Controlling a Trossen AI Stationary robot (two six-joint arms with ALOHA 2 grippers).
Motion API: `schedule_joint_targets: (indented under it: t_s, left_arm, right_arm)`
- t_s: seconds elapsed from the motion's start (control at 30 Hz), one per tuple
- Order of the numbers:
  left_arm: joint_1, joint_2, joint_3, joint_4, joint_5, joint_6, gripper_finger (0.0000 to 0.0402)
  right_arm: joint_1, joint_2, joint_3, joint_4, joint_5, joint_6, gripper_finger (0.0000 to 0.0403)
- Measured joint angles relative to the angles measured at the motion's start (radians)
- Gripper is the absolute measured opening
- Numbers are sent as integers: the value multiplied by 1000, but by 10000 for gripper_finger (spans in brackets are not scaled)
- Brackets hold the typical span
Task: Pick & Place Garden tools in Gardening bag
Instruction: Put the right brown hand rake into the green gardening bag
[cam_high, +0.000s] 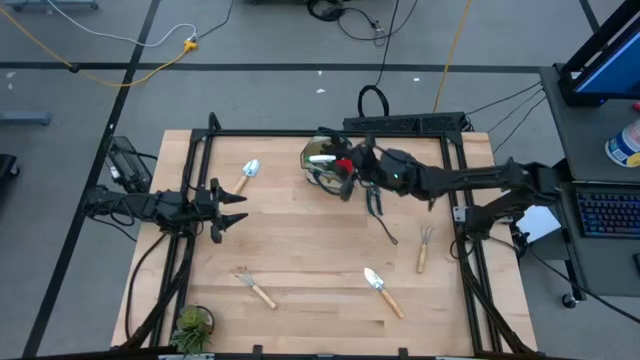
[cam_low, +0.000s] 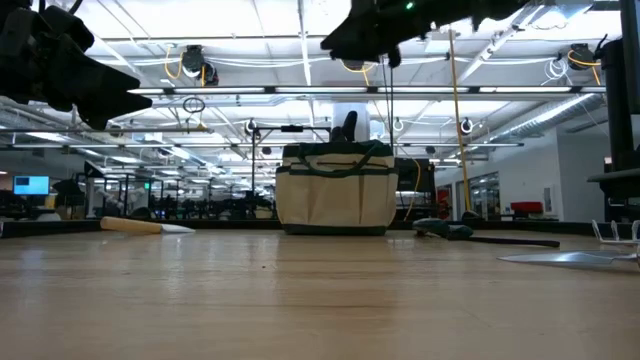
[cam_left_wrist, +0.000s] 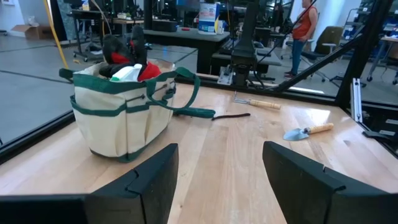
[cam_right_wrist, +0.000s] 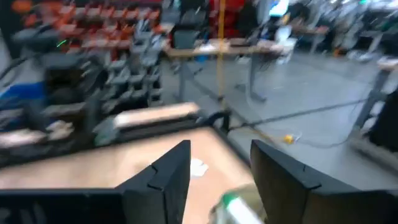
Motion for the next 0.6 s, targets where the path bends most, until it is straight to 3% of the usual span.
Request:
schedule_joint_targets:
  t_s: [0.27, 0.5, 0.6]
  left_arm:
    - [0, 0, 0, 1, 4, -26, 241]
    - [0, 0, 0, 2, 8, -185, 241]
    - [0, 0, 0, 3, 9, -259, 241]
  right_arm:
    - [152, -132, 0, -288, 105, 145, 89]
    - [273, -179, 0, -437, 125, 281, 15]
    - [320, -186, 0, -503, 127, 346, 4]
